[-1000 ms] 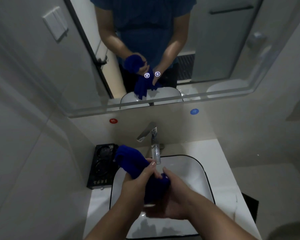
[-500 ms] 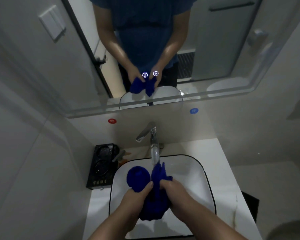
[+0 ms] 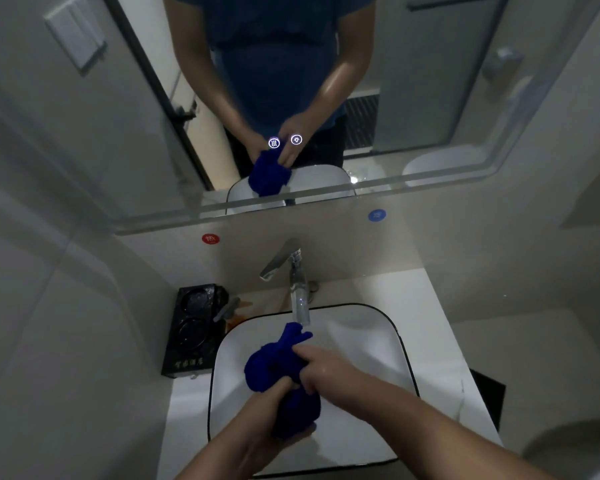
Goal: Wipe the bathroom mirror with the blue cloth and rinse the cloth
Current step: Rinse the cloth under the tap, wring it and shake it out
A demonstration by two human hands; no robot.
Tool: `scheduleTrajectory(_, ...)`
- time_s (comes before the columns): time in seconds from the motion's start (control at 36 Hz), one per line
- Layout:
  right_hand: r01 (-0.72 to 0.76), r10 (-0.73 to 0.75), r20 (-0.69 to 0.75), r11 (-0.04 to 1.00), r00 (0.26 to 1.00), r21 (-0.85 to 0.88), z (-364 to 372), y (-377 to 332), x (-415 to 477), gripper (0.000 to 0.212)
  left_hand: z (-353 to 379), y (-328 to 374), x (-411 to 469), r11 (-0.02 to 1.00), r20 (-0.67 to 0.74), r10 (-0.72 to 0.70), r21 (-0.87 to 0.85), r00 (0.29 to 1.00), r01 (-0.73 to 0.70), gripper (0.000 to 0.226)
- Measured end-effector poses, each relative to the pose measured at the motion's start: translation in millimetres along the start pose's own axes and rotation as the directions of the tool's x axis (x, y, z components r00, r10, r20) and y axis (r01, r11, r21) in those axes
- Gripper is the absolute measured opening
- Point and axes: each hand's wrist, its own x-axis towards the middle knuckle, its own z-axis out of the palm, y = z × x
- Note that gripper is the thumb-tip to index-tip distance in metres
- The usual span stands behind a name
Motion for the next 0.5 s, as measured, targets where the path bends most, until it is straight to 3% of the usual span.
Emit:
scheduleTrajectory(0.06,0.062,-0.074,-0.044,0.972,0.996,-0.228,2,9,1,0.04,0,0,0,0.998,0.008,-0.062,-0.01,0.998,0.062,0.037)
scheduleTrajectory(0.14,0.117,-0.248,-0.15,0.804,0.957,-0.583,1,27,-2,0.048,-2,0,-1,0.994,0.035,-0.111,0.027,0.993,0.11,0.047)
scheduleTrajectory(0.22,0.172,-0.338,-0.123,0.719,0.933,-0.673,-2,39,-3,0.061,-8,0,2,0.987,0.063,-0.127,0.103,0.99,0.12,0.038)
scheduleTrajectory(0.31,0.17,-0.352,-0.044,0.555,0.935,-0.815,-5,55,-1,0.1,-13,4,2,0.979,0.084,-0.165,0.136,0.983,0.152,0.043)
scheduleTrajectory(0.39,0.152,-0.342,-0.045,0.528,0.939,-0.836,-6,75,5,0.131,-15,9,-4,0.953,0.152,-0.206,0.257,0.967,0.163,0.054)
scheduleTrajectory(0.5,0.318,-0.542,-0.01,0.509,0.84,-0.8,-4,81,11,0.102,-15,17,-15,0.897,0.253,-0.296,0.405,0.921,0.177,0.056)
